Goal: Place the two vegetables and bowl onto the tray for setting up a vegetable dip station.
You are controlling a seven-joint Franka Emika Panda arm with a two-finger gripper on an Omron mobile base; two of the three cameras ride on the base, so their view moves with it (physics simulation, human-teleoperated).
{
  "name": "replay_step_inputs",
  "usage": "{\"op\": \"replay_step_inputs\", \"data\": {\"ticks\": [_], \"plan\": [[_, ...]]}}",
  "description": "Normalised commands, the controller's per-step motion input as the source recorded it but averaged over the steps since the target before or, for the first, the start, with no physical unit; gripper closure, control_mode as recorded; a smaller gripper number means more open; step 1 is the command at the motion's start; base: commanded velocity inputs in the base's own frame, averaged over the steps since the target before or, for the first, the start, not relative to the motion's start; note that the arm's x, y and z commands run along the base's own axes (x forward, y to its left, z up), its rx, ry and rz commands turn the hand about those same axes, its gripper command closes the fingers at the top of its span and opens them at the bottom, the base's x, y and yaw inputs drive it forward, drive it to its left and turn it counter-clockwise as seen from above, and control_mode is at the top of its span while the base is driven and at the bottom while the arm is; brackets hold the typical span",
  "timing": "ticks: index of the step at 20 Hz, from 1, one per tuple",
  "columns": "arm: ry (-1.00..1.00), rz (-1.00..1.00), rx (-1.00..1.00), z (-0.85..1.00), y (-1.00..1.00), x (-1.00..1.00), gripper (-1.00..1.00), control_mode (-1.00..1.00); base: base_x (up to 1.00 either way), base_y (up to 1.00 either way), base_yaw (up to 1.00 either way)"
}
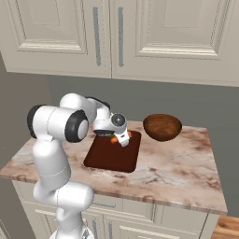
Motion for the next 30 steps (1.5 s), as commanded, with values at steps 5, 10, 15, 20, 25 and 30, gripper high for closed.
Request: {"op": "replay_step_inputs", "data": {"ticks": [5, 10, 15, 20, 25, 30], "plan": [[0.11, 0.0, -0.01, 0.29, 0.0, 0.0, -1.0, -1.0, 0.0, 0.0, 0.0], [0.06, 0.0, -0.01, 0.32, -0.01, 0.06, -1.0, -1.0, 0.0, 0.0, 0.0], [0.0, 0.0, 0.0, 0.48, -0.05, 0.07, -1.0, -1.0, 0.0, 0.0, 0.0], [0.01, -0.02, 0.0, 0.6, -0.1, 0.0, -1.0, -1.0, 0.0, 0.0, 0.0], [0.03, -0.08, 0.0, 0.47, -0.19, 0.0, -1.0, -1.0, 0.0, 0.0, 0.0], [0.04, -0.12, 0.0, 0.42, -0.23, 0.0, -1.0, -1.0, 0.0, 0.0, 0.0]]}}
